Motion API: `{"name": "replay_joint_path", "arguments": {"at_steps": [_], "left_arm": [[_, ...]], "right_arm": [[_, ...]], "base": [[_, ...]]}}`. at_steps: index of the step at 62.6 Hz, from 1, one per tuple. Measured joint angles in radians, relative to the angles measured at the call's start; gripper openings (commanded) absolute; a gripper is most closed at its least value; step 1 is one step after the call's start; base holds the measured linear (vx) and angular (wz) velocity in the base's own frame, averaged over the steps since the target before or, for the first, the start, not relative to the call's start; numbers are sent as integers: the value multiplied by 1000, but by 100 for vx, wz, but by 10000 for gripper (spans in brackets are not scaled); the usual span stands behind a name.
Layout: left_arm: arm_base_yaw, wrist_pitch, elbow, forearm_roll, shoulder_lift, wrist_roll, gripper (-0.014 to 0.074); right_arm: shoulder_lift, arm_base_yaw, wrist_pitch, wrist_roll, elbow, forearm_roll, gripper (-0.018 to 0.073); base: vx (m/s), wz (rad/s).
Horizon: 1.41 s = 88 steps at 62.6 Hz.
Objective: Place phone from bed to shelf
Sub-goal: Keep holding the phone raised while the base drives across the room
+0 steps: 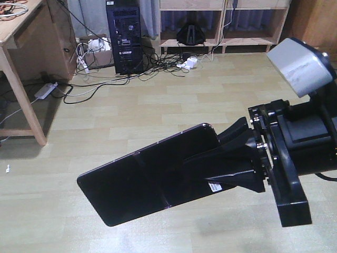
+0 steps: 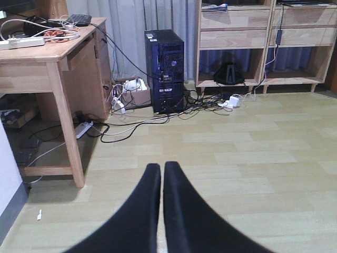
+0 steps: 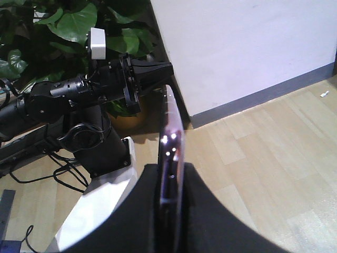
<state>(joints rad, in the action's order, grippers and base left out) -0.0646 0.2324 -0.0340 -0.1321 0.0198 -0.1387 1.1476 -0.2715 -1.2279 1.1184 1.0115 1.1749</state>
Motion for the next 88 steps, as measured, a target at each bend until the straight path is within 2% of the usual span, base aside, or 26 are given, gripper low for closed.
{"name": "replay_joint_path", "arguments": {"at_steps": [88], "left_arm": [[0,0,0,0,0,0,1]], "right_arm": [[0,0,0,0,0,0,-1]], "base": [[14,-3]]}}
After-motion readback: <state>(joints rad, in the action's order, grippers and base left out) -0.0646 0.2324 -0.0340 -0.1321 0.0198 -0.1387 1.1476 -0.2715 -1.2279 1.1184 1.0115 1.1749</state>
